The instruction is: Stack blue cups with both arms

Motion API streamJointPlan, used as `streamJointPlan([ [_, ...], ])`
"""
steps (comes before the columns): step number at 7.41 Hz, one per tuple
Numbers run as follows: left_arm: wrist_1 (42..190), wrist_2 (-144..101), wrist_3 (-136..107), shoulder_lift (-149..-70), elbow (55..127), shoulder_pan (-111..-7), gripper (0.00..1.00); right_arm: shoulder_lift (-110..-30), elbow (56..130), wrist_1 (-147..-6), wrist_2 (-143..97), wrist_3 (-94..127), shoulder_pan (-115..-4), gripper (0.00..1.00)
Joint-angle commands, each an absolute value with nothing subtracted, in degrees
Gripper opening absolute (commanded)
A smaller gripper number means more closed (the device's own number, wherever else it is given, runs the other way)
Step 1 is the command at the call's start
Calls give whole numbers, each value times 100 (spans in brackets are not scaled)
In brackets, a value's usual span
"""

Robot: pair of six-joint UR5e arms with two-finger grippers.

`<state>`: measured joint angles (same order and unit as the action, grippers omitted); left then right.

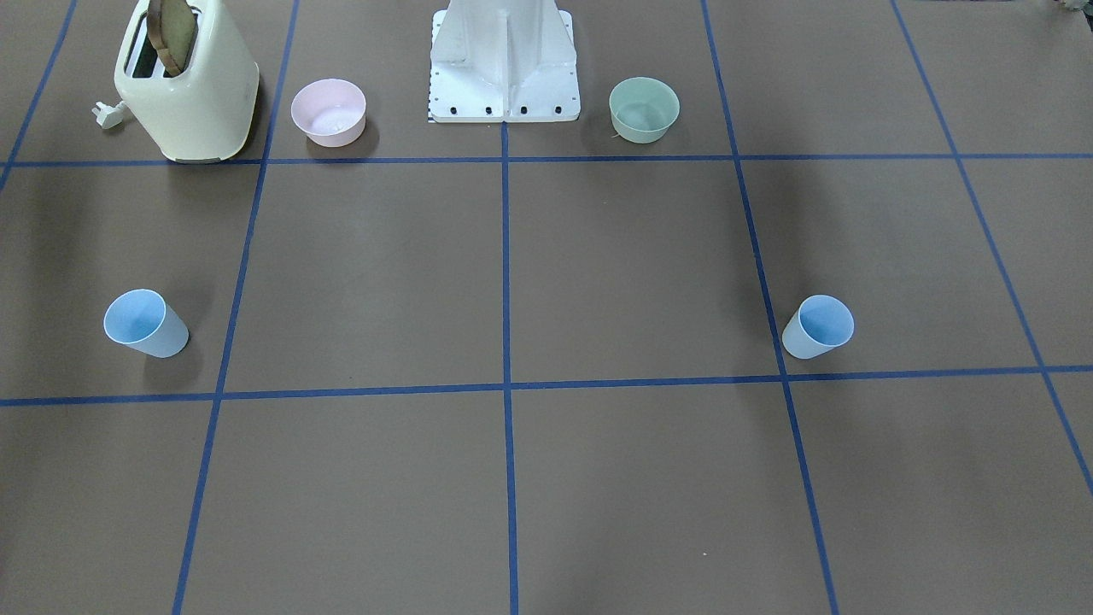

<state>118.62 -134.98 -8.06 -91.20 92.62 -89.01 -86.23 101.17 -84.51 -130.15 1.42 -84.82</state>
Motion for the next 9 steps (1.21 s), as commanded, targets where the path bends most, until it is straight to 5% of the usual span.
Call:
streamJointPlan([
  [1, 12383, -13491, -1314, -9428, 9202, -8303, 98, -8543, 9940, -7902, -13025, 742, -8473, 100],
  [4, 12586, -12531, -4545, -10079, 9220, -6554, 98, -8490, 9923, -7673, -13025, 1178, -8315, 100],
  [7, 12551, -11857, -4869, -10257, 9061, -5925, 97, -8490, 9888, -7682, -13034, 1186, -8314, 100],
  [9, 12586, -11848, -4834, -10231, 9097, -5600, 85, -8517, 9888, -7682, -13052, 1187, -8314, 100],
])
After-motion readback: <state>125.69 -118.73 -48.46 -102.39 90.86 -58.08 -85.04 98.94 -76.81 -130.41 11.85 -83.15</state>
